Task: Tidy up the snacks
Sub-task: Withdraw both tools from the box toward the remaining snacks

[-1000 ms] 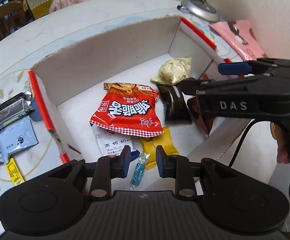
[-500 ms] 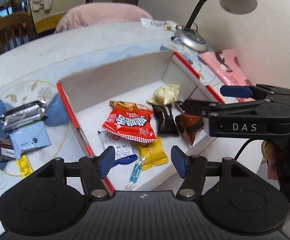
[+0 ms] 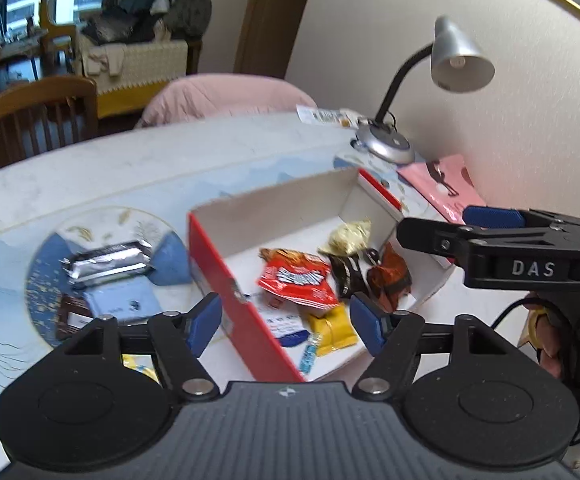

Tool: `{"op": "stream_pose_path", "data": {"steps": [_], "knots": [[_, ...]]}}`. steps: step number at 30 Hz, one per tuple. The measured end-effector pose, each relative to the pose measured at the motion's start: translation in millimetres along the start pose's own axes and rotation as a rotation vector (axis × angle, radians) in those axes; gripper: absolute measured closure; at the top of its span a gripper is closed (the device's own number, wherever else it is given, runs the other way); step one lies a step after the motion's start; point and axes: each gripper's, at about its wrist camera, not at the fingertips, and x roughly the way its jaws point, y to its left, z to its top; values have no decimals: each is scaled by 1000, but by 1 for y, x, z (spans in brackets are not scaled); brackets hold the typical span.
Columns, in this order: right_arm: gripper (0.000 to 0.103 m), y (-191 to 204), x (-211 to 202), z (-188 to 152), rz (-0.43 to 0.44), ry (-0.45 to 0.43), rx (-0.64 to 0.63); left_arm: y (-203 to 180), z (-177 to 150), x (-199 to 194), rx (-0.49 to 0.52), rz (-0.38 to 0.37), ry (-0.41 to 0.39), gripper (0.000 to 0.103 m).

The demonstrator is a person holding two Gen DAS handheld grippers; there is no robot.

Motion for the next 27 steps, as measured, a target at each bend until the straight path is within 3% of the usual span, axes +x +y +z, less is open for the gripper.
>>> {"op": "stream_pose_path", "data": {"steps": [7, 9, 12, 20, 27], "knots": [[0, 38, -6, -7, 64, -29, 6, 36, -7, -31, -45, -4, -67, 27], [0, 51, -5, -10, 80, -30, 3, 50, -9, -40, -63, 9, -84, 19], [0, 68, -1, -14, 93, -26, -13, 72, -12, -51, -96, 14, -117, 18], [0, 118, 18, -32, 122, 34, -85, 126, -12, -57, -145, 110, -122, 18], [0, 155, 48, -52, 140, 115, -128, 162, -23, -47, -137, 134, -79, 18]]}}
